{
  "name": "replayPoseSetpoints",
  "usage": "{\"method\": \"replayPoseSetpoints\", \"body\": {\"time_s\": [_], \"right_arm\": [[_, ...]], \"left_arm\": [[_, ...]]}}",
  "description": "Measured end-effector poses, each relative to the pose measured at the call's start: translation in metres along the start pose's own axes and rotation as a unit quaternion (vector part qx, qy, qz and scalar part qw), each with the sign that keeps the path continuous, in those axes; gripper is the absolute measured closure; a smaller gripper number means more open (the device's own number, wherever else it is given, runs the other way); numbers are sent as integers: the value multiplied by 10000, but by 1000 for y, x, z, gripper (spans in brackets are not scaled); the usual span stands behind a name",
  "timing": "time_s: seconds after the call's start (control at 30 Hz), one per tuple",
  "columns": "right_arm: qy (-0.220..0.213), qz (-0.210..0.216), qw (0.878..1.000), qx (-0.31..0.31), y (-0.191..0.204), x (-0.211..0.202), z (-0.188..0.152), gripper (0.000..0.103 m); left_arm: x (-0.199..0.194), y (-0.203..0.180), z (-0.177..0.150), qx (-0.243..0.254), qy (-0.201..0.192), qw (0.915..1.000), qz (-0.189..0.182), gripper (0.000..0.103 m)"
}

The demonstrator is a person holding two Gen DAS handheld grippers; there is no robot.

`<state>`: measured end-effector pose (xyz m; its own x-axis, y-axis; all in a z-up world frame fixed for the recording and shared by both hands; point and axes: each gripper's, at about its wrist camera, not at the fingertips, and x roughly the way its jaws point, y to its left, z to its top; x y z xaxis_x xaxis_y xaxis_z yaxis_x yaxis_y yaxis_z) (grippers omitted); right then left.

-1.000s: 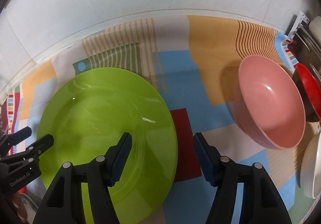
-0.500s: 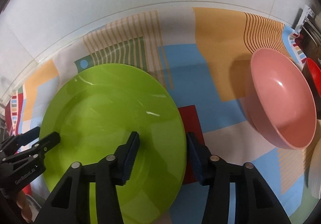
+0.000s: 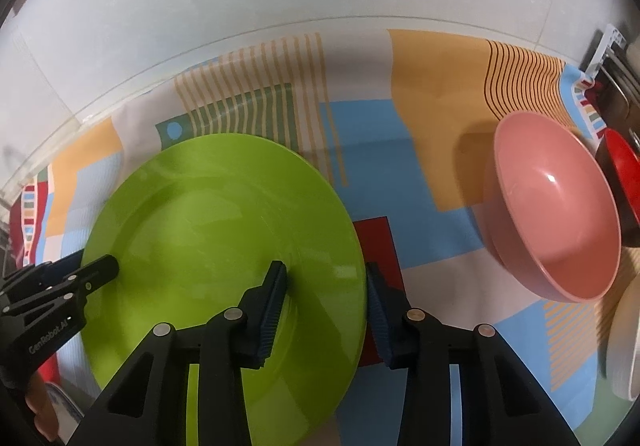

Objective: Organize plates and bowls
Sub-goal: 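Close both tools on the rim of the lime-green plate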

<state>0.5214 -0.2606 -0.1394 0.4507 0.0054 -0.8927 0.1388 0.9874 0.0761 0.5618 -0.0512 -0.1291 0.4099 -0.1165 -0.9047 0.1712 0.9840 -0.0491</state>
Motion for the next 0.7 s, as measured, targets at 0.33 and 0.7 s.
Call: {"method": "replayPoseSetpoints", "body": {"time_s": [0.33, 0.7], "right_arm": [[-210, 58, 9997, -110, 15, -29, -9, 63], [-602, 129, 9971, -452, 50, -81, -32, 63]], "left_arm": [[-35, 15, -17, -193, -290, 9994, 66, 66], [-87, 37, -58, -599, -658, 9959, 166, 66]]}}
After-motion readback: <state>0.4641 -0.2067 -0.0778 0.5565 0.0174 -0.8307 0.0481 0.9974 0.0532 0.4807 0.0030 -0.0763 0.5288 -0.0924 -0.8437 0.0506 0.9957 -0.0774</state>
